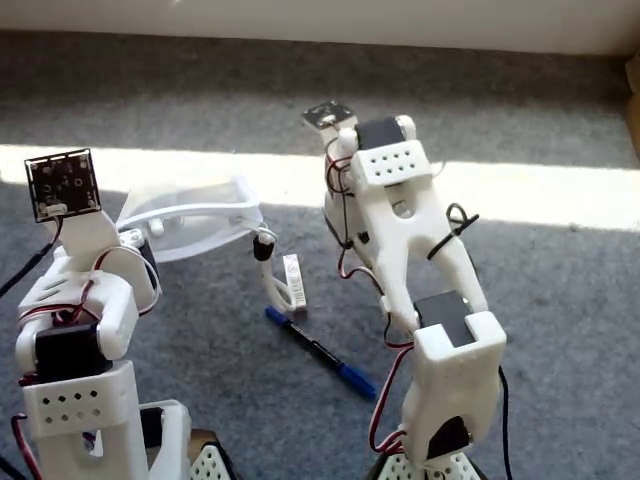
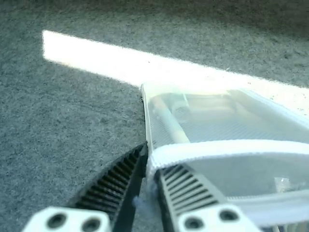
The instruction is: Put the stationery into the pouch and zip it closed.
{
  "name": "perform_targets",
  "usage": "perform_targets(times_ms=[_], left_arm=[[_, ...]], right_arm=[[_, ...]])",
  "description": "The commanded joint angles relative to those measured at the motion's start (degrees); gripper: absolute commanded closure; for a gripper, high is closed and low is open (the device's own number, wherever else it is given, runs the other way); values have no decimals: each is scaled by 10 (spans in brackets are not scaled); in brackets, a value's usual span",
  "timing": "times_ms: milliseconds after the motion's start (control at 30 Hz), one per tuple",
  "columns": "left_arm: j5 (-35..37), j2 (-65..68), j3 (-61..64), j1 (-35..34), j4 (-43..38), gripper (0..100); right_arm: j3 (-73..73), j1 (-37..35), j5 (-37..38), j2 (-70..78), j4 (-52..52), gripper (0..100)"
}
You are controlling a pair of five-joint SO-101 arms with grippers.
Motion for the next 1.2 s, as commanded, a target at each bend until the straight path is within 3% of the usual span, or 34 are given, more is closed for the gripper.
perform_targets(times_ms=[0, 167, 433, 700, 967, 1167], left_arm=[[-4, -11, -7, 14, -11, 989], [-4, -8, -7, 14, -11, 989], [-4, -8, -7, 14, -11, 989], [-4, -8, -7, 14, -11, 989], [-4, -8, -6, 14, -11, 989], [-4, -8, -6, 13, -11, 989]], right_arm=[[-38, 7, 1, -20, 22, 993], [-20, 6, -7, -105, 18, 993], [180, -13, -27, -274, -103, 993], [262, -56, -29, -401, -124, 993], [284, -108, -164, -478, -124, 993], [334, -139, -206, -530, -167, 993]])
